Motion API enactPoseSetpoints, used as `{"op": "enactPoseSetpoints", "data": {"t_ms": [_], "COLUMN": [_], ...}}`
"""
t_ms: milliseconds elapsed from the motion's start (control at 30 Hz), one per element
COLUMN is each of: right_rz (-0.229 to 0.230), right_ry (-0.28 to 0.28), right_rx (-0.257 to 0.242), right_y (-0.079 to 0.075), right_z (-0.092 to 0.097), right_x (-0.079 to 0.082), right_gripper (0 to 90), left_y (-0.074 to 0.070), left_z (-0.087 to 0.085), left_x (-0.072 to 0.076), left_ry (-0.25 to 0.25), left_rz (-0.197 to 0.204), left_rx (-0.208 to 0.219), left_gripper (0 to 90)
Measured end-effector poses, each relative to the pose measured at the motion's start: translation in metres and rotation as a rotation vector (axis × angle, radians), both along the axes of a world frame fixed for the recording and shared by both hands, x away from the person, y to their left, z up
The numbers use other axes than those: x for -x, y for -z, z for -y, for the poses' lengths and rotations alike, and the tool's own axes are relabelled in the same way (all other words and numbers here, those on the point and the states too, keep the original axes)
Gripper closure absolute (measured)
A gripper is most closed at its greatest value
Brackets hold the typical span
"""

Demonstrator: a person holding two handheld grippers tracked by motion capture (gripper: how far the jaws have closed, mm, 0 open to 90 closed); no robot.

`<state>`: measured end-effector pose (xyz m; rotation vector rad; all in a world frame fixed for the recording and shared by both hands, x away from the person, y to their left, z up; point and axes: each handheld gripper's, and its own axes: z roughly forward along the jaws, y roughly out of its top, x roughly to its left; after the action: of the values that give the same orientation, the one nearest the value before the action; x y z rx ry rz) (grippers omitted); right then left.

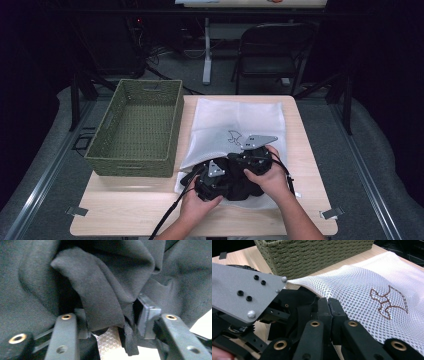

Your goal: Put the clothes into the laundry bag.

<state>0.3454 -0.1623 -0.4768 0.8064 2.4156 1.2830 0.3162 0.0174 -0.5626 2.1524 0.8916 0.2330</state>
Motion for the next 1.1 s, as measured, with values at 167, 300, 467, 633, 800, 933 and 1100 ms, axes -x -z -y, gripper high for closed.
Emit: {"op": "enactPoseSetpoints", "data": {"t_ms": [167,300,467,633,800,933,1100], "right_rz": [0.003,0.000,0.000,0.000,-0.001,-0.001,-0.002], "right_ry": [-0.003,-0.006,-0.010,-0.013,-0.021,-0.027,-0.031], "right_rx": [0.001,-0.001,-0.001,-0.003,-0.007,-0.007,-0.011], "right_y": [-0.001,-0.001,-0.001,-0.002,-0.002,-0.003,-0.004], "right_z": [-0.001,-0.001,-0.002,-0.002,-0.003,-0.004,-0.003], "right_x": [0.001,0.001,0.002,0.003,0.003,0.004,0.004], "right_gripper": [89.2,89.1,89.2,89.2,89.2,89.2,89.2], "left_y": [0.002,0.001,-0.001,-0.008,-0.015,-0.019,-0.023], "left_z": [0.002,0.003,0.003,0.003,0.000,0.002,0.003], "left_x": [0.000,-0.002,-0.005,-0.011,-0.018,-0.023,-0.033], "left_ry": [-0.018,-0.026,-0.039,-0.046,-0.058,-0.072,-0.097], "left_rz": [0.007,0.007,0.014,0.024,0.018,0.021,0.024], "left_rx": [-0.003,0.000,0.015,0.027,0.045,0.058,0.079], "left_gripper": [67.6,73.6,76.5,77.1,77.3,77.4,77.4]}}
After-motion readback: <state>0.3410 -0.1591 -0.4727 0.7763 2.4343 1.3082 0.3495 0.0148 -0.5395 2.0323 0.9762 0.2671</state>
